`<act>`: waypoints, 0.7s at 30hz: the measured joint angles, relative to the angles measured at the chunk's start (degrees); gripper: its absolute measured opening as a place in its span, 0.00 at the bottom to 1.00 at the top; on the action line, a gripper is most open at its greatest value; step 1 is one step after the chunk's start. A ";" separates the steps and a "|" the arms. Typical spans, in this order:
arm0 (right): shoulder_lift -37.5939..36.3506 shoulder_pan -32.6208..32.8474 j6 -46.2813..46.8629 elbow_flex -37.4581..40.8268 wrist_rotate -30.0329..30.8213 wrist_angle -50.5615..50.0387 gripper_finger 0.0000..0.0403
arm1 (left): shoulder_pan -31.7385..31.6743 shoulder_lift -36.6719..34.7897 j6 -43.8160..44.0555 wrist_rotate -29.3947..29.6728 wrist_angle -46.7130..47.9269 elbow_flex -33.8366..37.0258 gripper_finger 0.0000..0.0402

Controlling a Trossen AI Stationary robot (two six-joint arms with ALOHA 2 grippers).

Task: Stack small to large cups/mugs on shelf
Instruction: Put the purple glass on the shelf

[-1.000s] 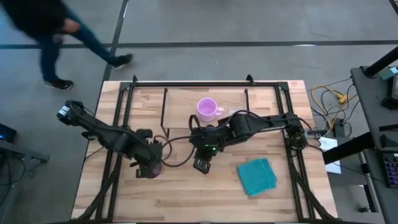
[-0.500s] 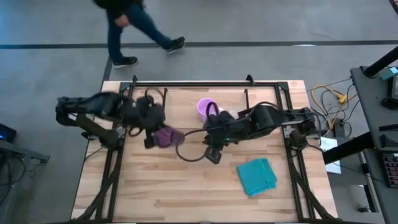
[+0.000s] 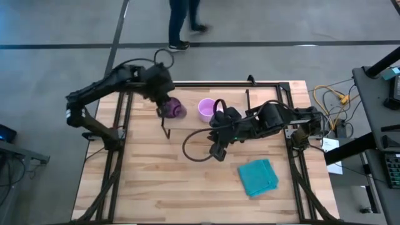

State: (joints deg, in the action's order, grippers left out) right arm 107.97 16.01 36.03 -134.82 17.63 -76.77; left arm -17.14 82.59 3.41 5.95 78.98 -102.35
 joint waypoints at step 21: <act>0.08 -0.15 4.02 0.02 0.52 -8.46 0.19 | -5.80 8.51 -7.29 -5.40 -0.48 -3.42 0.01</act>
State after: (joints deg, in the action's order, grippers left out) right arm 108.05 15.86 40.05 -134.80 18.15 -85.23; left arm -22.94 91.10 -3.88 0.56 78.49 -105.78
